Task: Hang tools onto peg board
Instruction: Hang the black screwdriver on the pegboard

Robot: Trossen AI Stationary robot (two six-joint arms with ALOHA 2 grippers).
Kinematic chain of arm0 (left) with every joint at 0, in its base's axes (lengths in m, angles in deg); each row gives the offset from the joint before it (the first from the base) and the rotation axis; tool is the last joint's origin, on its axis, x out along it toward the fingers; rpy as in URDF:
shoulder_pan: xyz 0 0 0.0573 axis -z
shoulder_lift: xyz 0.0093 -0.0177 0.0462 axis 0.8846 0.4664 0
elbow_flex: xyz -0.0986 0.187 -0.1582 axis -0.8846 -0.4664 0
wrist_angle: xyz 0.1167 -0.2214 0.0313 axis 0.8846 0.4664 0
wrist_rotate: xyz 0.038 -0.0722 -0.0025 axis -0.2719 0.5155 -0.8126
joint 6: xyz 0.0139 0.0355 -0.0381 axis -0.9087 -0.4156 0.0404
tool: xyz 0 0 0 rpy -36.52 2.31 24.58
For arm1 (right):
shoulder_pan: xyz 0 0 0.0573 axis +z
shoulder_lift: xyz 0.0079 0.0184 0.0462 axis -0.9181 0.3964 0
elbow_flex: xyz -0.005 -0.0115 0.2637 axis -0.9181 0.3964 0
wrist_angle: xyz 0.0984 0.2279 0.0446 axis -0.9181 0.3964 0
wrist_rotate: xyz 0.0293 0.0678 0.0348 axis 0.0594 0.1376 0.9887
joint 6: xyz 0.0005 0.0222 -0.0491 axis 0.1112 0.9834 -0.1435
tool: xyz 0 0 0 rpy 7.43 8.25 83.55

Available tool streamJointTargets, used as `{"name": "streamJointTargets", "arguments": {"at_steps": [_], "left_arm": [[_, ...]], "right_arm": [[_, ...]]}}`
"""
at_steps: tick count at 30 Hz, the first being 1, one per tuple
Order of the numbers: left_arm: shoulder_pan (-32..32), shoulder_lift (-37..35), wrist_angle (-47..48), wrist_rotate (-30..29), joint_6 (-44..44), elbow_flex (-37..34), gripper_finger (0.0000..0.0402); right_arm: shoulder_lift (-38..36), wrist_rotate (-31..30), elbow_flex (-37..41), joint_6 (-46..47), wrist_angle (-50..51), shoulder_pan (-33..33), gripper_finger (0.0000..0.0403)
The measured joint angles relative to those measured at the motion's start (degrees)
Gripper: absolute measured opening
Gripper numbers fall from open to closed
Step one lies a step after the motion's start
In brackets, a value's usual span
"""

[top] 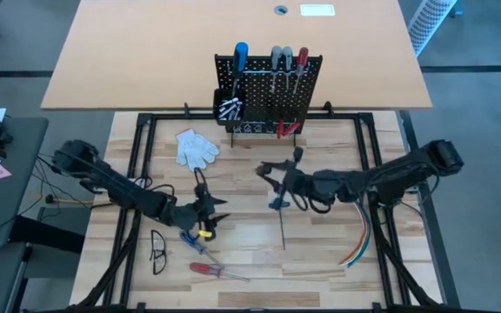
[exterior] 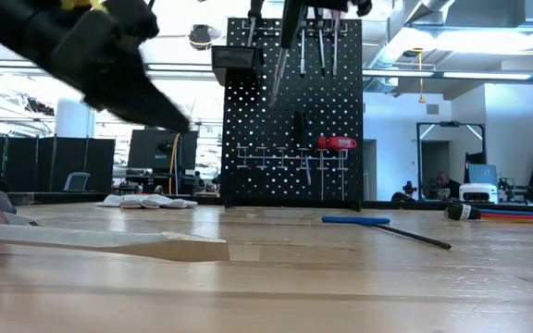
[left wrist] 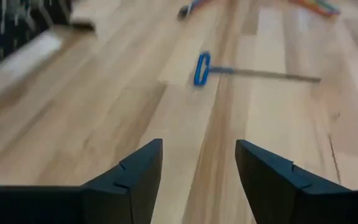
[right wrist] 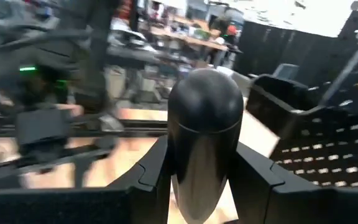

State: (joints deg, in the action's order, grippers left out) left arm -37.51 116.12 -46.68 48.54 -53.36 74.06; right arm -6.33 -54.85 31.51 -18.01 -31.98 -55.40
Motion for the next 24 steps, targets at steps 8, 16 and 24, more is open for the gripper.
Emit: {"name": "streamJointTargets", "arguments": {"at_steps": [8, 16, 24], "left_arm": [[0.9, 2.2, 1.8, -1.9, 5.4, 0.0, 0.0185], [0.9, 4.2, -0.1, -2.2, 4.6, 0.0, 0.0178], [0.9, 4.2, 0.1, -2.2, 4.5, 0.0, 0.0178]], "right_arm": [[1.0, 3.4, -2.3, 0.0, 3.3, -13.0, 0.0125], [2.7, 11.2, -2.5, 2.2, -1.1, -21.8, 0.0125], [2.8, 16.3, -2.4, 7.2, 0.3, -28.2, 0.0125]]}}
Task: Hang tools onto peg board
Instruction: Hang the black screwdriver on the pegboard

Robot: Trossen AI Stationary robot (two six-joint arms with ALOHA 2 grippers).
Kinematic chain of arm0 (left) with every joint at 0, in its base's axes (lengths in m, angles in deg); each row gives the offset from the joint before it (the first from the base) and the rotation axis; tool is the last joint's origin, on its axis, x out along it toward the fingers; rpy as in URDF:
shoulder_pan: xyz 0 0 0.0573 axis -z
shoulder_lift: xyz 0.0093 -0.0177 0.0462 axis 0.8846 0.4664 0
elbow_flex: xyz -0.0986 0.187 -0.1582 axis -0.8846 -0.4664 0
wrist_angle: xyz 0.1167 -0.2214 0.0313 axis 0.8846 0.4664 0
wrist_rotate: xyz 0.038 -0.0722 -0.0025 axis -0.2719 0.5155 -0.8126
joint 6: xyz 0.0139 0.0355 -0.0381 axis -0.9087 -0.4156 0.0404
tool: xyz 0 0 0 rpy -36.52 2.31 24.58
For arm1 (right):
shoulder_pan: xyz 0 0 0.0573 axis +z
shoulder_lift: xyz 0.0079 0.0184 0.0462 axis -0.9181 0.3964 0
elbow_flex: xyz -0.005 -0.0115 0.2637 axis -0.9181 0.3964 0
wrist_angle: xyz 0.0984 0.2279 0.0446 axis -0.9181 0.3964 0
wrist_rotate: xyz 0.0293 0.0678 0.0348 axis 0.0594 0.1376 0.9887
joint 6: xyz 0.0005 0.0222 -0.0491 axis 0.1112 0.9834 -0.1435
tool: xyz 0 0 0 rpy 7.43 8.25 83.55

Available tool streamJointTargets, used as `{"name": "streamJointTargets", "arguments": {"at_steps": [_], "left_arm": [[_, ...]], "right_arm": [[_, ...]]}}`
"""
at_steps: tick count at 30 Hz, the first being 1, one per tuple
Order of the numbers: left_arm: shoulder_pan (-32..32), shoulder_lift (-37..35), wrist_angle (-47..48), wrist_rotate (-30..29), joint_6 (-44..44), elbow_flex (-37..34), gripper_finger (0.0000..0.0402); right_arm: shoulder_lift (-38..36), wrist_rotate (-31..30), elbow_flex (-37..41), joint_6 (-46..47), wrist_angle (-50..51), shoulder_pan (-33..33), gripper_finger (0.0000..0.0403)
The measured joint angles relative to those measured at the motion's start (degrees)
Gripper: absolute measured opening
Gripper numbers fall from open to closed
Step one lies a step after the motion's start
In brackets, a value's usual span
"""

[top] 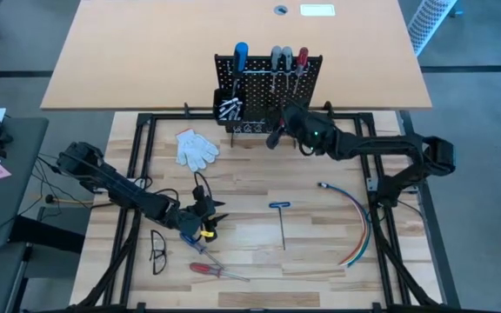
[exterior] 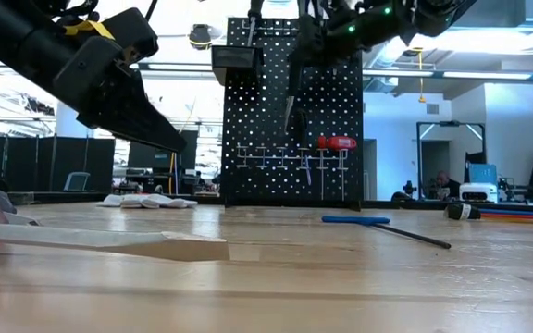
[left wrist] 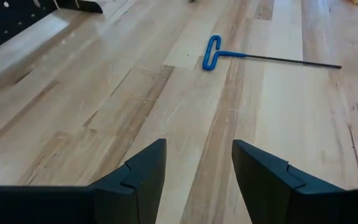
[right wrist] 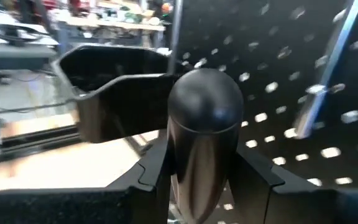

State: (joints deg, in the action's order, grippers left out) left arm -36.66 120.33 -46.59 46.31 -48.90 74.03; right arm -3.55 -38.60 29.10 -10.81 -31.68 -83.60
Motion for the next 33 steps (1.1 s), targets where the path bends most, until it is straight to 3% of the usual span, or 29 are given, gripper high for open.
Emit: {"name": "streamJointTargets", "arguments": {"at_steps": [3, 20, 33], "left_arm": [[0.0, 0.0, 0.0, 0.0, 0.0, 0.0, 0.0178], [0.0, 0.0, -0.5, 0.0, 0.0, 0.0, 0.0178], [0.0, 0.0, -0.3, -0.1, -0.1, 0.0, 0.0178]], "right_arm": [[0.0, 3.0, 0.0, 2.7, 1.2, -1.2, 0.0125], [3.7, 4.1, -0.5, 0.0, -0.1, -1.6, 0.0125], [5.0, 3.9, -4.1, -0.1, 7.9, -2.0, 0.0125]]}}
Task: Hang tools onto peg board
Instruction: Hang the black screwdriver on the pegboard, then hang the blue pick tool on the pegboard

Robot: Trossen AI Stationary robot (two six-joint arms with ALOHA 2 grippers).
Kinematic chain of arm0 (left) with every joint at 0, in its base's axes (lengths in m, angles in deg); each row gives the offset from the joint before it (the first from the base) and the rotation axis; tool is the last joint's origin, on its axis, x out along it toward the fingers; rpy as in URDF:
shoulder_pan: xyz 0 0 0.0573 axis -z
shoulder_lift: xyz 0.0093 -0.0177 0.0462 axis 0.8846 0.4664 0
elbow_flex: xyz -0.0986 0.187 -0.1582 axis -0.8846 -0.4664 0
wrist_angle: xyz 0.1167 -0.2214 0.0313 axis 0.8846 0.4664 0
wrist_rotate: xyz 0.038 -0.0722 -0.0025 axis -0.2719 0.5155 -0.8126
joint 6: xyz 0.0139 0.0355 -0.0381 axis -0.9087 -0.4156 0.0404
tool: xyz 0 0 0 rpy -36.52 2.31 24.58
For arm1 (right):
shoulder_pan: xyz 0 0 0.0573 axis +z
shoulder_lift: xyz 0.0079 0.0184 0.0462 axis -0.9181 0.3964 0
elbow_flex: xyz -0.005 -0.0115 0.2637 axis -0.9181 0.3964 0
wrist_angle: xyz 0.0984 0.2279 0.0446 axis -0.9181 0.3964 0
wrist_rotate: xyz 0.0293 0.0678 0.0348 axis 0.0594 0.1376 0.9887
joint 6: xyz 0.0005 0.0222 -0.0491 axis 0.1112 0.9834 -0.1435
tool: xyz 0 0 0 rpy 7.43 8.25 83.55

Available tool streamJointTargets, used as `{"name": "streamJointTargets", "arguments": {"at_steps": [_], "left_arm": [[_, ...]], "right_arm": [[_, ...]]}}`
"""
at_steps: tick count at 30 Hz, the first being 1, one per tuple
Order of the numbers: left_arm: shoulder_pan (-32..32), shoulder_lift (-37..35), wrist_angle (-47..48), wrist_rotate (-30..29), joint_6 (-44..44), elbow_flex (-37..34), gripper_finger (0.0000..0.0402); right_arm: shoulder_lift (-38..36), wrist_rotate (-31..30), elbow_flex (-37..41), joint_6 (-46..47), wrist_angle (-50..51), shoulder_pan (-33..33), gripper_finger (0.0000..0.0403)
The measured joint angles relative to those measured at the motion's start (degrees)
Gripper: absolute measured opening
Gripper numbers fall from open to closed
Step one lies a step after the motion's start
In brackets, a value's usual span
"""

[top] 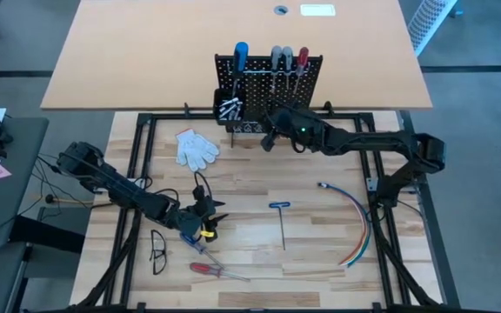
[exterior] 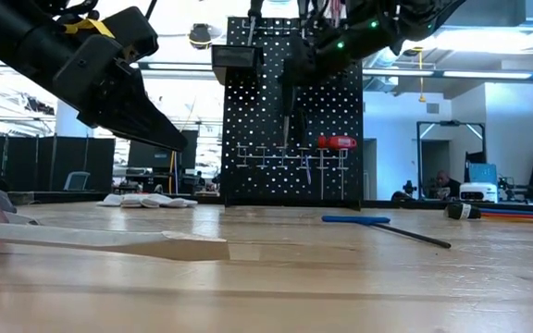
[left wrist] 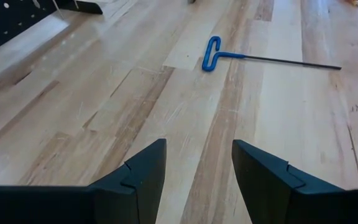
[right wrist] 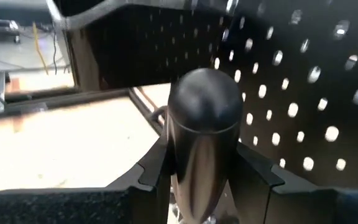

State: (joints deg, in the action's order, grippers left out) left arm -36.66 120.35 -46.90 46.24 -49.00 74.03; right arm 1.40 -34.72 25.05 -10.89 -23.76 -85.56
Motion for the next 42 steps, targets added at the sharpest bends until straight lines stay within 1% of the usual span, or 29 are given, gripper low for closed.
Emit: {"name": "streamJointTargets", "arguments": {"at_steps": [3, 5, 7, 14, 16, 20, 22, 24, 29, 33, 36, 39, 42], "left_arm": [[0.0, 0.0, -0.2, 0.0, 0.0, 0.0, 0.0178], [0.0, 0.0, -0.1, -0.1, 0.1, 0.0, 0.0178], [0.0, 0.0, -0.1, -0.1, 0.1, 0.0, 0.0178], [0.0, 0.0, -0.1, -0.1, -0.1, 0.0, 0.0178], [0.0, 0.0, 0.0, -0.1, -0.1, 0.0, 0.0178], [0.0, 0.0, 0.0, -0.1, -0.1, 0.0, 0.0178], [0.0, 0.0, 0.0, -0.1, -0.1, 0.0, 0.0178], [0.0, 0.0, 0.0, -0.1, -0.1, 0.0, 0.0178], [0.0, 0.0, 0.1, -0.1, -0.1, 0.0, 0.0178], [0.0, 0.0, 0.1, -0.1, 0.0, 0.0, 0.0178], [0.1, 0.0, 0.2, -0.1, 0.0, 0.0, 0.0178], [0.3, 0.0, 0.2, -0.1, 0.0, 0.0, 0.0178], [0.7, 0.0, 0.1, -0.1, 0.0, 0.0, 0.0178]], "right_arm": [[1.6, 0.0, -0.3, 0.1, -1.0, 0.0, 0.0125], [1.9, 0.0, -0.1, 0.0, 0.8, 0.0, 0.0125], [3.1, 0.1, -0.3, 0.0, -0.6, 0.0, 0.0125], [5.8, 0.1, -0.4, 0.2, -0.6, -0.5, 0.0128], [6.5, 0.1, -0.4, 0.4, -1.3, -0.7, 0.0153], [6.8, 0.1, -0.5, 0.3, -1.6, -0.7, 0.0224], [6.6, 0.1, -0.5, 0.2, -1.6, -0.6, 0.0246], [5.7, 0.1, -0.5, 0.1, -1.6, -0.5, 0.0256], [1.8, 0.0, -0.5, 0.1, -1.3, 0.4, 0.0261], [-2.0, 0.0, -0.5, 0.0, 0.8, 2.6, 0.0262], [-5.0, -0.1, -0.5, -0.3, 5.9, 5.9, 0.0263], [-7.1, 0.0, 0.1, -1.7, 12.7, 11.0, 0.0263], [-8.1, 0.0, 3.0, -3.8, 18.0, 17.0, 0.0264]]}}
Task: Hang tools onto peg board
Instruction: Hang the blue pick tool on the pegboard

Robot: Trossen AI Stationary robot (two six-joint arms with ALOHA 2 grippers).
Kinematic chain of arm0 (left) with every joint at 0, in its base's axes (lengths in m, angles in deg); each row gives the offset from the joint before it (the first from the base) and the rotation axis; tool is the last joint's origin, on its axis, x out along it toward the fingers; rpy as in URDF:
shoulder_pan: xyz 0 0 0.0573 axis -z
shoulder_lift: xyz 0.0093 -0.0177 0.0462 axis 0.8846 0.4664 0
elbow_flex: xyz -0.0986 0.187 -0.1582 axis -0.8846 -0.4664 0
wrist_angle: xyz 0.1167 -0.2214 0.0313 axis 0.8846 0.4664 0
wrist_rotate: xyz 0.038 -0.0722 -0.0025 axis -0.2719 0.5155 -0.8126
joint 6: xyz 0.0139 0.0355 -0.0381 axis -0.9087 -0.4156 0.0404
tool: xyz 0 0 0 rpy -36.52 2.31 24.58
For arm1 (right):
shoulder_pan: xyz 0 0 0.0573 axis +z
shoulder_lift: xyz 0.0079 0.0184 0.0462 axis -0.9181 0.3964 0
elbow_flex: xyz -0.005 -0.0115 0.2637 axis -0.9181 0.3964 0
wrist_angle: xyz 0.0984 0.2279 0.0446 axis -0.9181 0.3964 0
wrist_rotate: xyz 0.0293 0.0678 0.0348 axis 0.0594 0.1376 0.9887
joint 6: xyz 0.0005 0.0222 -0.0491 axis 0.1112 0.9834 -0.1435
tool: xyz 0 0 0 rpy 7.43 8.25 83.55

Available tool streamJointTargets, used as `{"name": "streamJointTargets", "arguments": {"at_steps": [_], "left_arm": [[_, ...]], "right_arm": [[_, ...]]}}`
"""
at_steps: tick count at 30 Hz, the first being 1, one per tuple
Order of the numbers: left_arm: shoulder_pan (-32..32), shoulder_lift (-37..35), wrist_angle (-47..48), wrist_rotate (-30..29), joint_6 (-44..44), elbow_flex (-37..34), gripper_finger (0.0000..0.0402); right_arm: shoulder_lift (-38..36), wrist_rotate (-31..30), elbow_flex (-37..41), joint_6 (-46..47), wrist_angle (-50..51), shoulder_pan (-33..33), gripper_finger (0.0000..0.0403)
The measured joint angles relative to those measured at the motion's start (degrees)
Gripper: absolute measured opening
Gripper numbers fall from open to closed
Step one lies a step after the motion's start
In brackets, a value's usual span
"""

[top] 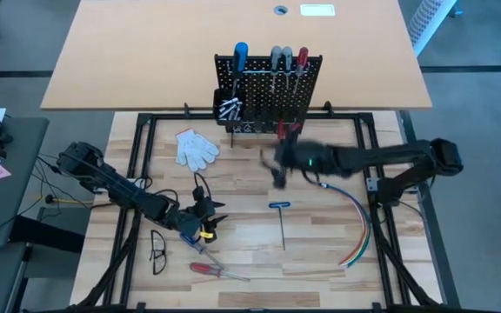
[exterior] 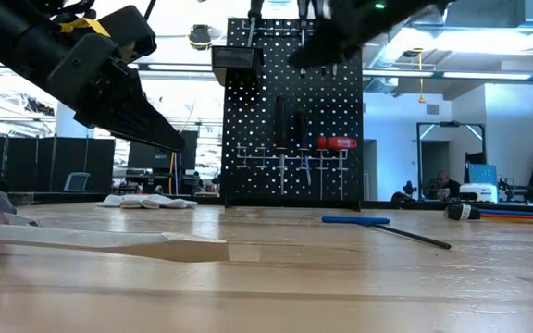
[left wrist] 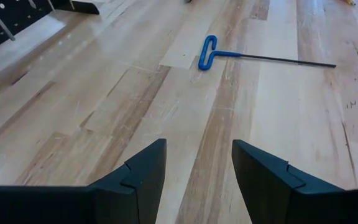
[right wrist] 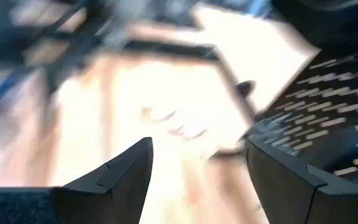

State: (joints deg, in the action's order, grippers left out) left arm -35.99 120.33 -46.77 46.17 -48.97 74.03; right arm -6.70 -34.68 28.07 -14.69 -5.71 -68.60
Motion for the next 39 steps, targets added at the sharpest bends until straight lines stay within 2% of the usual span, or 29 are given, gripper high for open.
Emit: {"name": "streamJointTargets", "arguments": {"at_steps": [3, 6, 10, 14, 20, 24, 31, 34, 39], "left_arm": [[0.1, 0.0, 0.0, 0.0, 0.0, 0.0, 0.0178], [0.2, 0.0, -0.3, 0.0, 0.0, 0.0, 0.0178], [0.3, 0.0, -1.0, 0.0, 0.0, 0.0, 0.0178], [0.2, 0.0, -2.2, 0.0, -0.9, 0.0, 0.0178], [0.2, 0.0, -3.3, 0.0, -1.7, 0.0, 0.0178], [0.2, 0.0, -3.3, 0.0, -2.3, 0.0, 0.0178], [0.2, 0.0, -4.0, 0.0, -3.6, 0.0, 0.0178], [0.1, 0.0, -6.1, 0.0, -5.5, 0.0, 0.0178], [0.1, 0.0, -11.2, 1.4, -13.9, 0.0, 0.0178]], "right_arm": [[0.1, 0.4, 5.1, 0.0, 2.8, 5.2, 0.0264], [1.1, 0.7, 11.9, 5.6, 2.1, 8.3, 0.0264], [2.9, 4.0, 19.8, 14.3, -0.3, 9.0, 0.0258], [6.8, 9.0, 25.0, 18.2, -8.3, 7.9, 0.0239], [16.5, 10.2, 25.8, 18.4, -17.5, 6.4, 0.0201], [21.0, 9.6, 25.6, 20.0, -24.1, 6.6, 0.0151], [21.6, 8.9, 25.4, 20.9, -26.6, 9.2, 0.005], [21.8, 9.5, 24.5, 22.5, -26.4, 9.5, 0.003], [22.1, 10.7, 23.9, 25.9, -30.7, 9.5, 0.0007]]}}
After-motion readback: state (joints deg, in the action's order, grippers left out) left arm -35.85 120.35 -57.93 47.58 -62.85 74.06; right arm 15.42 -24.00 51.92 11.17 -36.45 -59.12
